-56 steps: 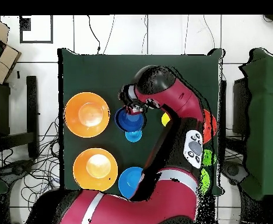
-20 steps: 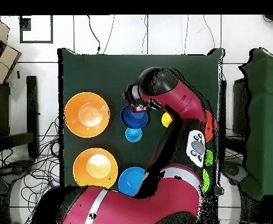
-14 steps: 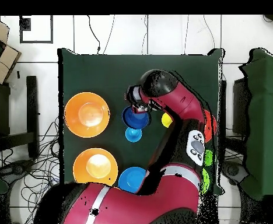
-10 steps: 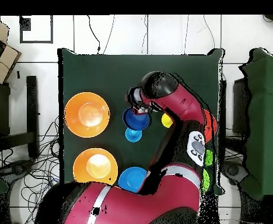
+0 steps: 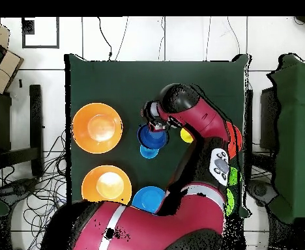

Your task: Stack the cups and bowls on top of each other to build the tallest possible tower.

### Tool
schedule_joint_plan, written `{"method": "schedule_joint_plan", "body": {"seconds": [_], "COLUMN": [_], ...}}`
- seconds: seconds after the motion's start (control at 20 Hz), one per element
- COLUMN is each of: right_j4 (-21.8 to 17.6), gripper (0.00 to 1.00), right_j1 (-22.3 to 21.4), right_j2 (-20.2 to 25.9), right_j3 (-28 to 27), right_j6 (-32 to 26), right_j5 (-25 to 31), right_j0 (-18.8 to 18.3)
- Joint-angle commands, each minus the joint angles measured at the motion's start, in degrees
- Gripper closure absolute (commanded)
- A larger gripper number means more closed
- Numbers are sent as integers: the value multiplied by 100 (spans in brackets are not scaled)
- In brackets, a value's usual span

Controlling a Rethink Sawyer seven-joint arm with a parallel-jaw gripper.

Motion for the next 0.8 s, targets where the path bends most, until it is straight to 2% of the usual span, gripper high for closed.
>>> {"method": "schedule_joint_plan", "body": {"seconds": [0.05, 0.1, 0.15, 0.8], "right_j4": [-353, -527, -546, -591], "gripper": [100, 100, 100, 100], "right_j1": [114, 570, 603, 538], "right_j2": [451, 378, 367, 399], "right_j3": [-156, -1070, -1155, -1232], "right_j6": [90, 63, 86, 224], "right_j5": [78, 549, 595, 717], "right_j0": [-295, -649, -672, -664]}}
